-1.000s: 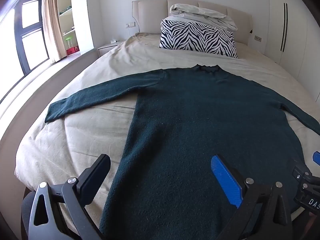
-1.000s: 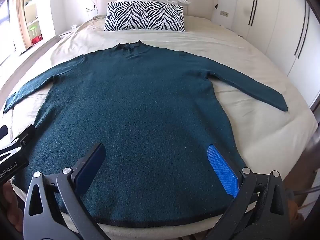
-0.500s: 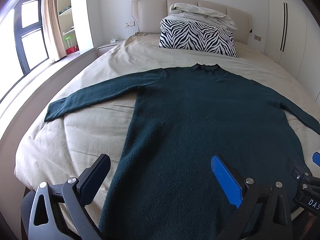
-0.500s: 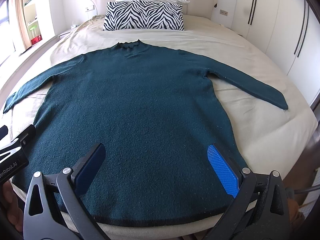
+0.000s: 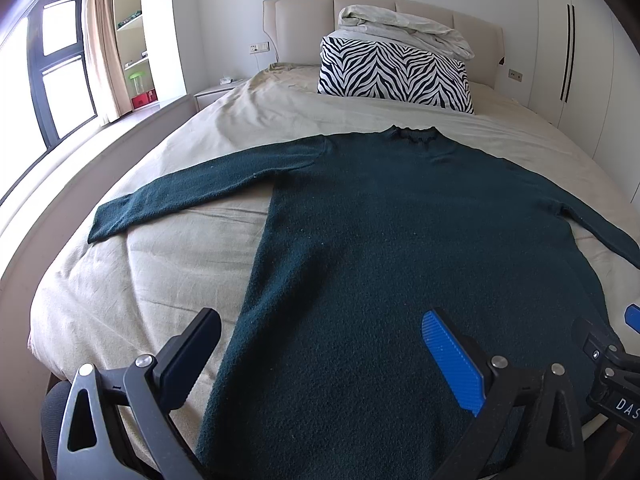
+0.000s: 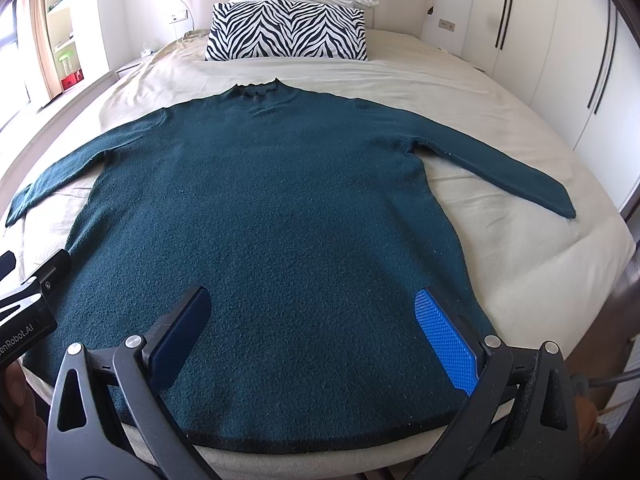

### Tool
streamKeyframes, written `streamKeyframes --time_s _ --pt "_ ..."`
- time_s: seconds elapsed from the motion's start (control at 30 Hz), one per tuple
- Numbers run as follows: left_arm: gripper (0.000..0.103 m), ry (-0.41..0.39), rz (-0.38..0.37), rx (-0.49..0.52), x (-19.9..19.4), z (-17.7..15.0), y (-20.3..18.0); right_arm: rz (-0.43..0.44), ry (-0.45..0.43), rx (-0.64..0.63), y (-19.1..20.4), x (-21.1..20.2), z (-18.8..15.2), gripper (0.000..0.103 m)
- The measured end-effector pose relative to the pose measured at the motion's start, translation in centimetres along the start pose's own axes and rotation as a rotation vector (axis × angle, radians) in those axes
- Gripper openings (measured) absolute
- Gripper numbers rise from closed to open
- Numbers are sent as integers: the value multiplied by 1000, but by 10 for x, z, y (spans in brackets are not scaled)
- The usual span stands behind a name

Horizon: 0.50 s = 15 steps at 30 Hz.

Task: Fold small clothes

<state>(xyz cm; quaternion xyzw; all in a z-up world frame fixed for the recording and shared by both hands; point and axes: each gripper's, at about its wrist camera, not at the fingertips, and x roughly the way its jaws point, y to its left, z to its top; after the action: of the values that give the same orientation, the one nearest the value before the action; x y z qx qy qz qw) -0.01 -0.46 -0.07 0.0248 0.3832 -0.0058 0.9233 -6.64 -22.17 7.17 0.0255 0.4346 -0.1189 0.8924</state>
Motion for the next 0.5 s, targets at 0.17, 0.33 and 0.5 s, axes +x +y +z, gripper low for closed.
streamKeyframes --time_s 0.17,0.33,0.5 --pt "103 1 0 0 0 0 0 0 1 0 0 0 0 103" --pt "103 1 0 0 0 0 0 0 0 0 0 0 0 103" --pt "103 2 -1 0 0 0 0 1 2 0 -1 1 0 103"
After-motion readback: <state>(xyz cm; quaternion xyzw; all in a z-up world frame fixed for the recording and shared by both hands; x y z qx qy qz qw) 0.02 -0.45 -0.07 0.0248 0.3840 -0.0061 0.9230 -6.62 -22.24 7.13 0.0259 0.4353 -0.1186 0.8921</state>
